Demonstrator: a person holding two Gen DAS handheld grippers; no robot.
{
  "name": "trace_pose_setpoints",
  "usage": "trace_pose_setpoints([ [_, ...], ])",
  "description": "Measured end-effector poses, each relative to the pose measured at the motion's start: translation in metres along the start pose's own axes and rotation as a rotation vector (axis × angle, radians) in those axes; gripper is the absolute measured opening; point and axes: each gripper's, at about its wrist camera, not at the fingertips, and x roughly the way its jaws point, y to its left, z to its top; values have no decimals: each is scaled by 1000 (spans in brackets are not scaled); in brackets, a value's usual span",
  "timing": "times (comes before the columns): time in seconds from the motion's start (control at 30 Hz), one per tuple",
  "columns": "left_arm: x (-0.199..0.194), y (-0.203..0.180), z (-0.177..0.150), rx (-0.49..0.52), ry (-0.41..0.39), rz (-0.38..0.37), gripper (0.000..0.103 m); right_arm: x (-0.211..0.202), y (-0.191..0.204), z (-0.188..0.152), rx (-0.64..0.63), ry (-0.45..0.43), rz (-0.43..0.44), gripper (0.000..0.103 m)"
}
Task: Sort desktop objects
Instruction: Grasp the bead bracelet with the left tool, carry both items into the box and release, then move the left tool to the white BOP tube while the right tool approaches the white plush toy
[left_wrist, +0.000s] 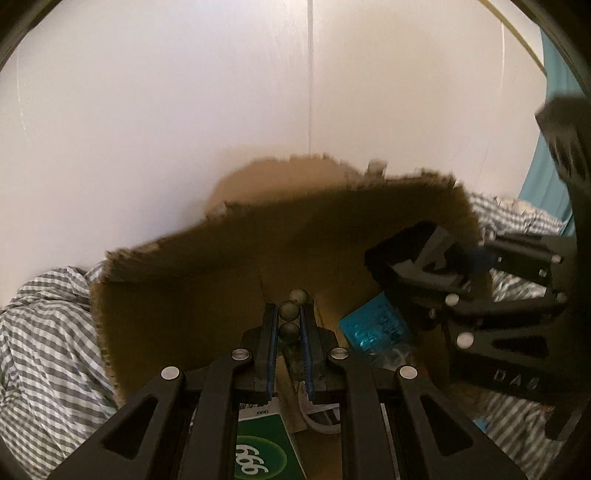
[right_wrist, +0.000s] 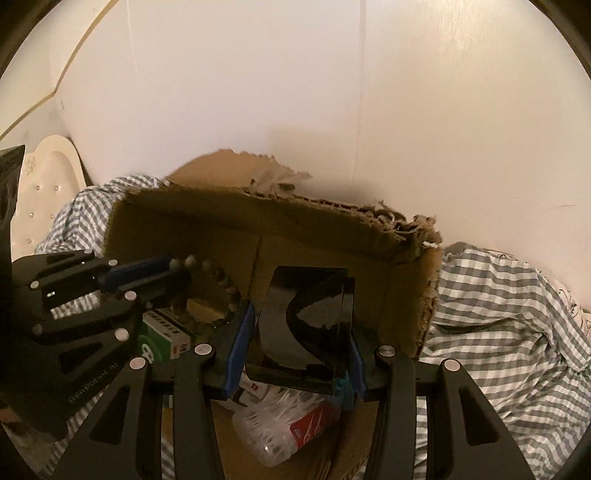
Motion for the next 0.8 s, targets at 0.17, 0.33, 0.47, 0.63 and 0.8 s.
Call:
trace_pose_setpoints([
  [0.17, 14, 2, -10, -14, 29, -1, 14, 5, 1, 0, -17, -17, -5, 46],
  [0.33, 4, 9, -13, -54, 33, 16, 72, -12, 3, 6, -23, -70, -16, 68],
  [0.47, -26, 11, -13, -56, -14, 44, 79, -37, 0, 16, -5, -83, -13, 68],
  [0.63, -79, 12, -17, -63, -29, 69, 81, -88, 8, 24, -10, -100, -38, 68],
  [0.8, -142, 13, -21, -86, -94, 65, 86, -153, 34, 16, -45, -151, -66, 68],
])
